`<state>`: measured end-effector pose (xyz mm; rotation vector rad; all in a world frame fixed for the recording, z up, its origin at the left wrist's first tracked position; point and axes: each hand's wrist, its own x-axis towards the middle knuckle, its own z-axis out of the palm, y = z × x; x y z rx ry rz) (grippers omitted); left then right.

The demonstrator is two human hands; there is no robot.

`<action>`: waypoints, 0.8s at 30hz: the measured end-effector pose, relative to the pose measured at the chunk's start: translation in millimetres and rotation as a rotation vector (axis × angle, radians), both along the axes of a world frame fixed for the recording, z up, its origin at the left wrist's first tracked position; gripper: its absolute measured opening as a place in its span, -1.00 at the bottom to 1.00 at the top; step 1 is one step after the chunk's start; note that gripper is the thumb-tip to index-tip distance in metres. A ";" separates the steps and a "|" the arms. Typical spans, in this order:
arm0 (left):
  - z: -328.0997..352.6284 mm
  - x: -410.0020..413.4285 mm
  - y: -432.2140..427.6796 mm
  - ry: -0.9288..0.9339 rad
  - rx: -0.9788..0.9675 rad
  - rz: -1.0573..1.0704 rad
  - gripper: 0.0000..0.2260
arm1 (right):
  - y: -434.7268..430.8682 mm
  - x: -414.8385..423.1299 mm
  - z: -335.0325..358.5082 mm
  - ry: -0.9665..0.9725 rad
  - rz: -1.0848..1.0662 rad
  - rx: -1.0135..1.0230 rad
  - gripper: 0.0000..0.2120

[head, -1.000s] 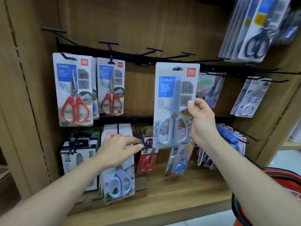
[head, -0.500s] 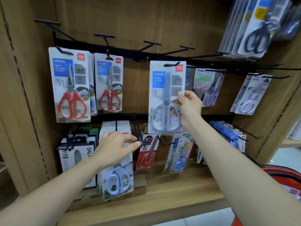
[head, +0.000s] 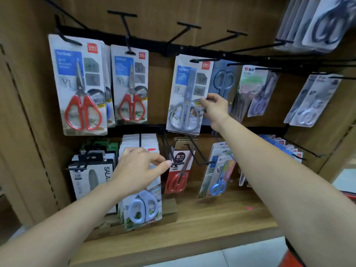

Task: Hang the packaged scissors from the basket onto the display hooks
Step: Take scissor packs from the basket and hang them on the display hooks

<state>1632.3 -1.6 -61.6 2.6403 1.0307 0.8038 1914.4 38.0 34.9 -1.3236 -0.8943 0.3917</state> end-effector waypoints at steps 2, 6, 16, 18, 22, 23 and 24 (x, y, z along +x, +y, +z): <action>-1.5 -0.5 1.8 -0.020 0.022 0.008 -0.34 | -20.0 2.0 -1.1 -0.160 -0.030 -0.073 -0.91; -4.3 2.8 3.2 -0.060 0.136 0.038 -0.43 | -81.0 6.5 -7.1 -0.519 -0.119 -0.183 -0.77; -15.4 37.5 -60.5 -0.249 0.639 -0.366 -0.90 | -264.0 4.7 -51.9 -0.706 -0.010 -0.493 -0.95; -25.6 56.5 -87.6 -0.216 0.534 -0.487 -0.90 | -299.2 13.3 -57.8 -0.714 -0.019 -0.567 -0.95; -39.1 104.9 -147.5 -0.244 0.372 -0.657 -0.90 | -371.4 43.0 -59.6 -0.656 -0.035 -0.628 -0.93; -39.2 119.1 -163.1 -0.261 0.336 -0.694 -0.91 | -388.4 53.0 -60.5 -0.621 -0.036 -0.654 -0.94; -38.3 133.5 -177.8 -0.279 0.301 -0.726 -0.92 | -404.5 63.5 -61.5 -0.574 -0.041 -0.683 -0.95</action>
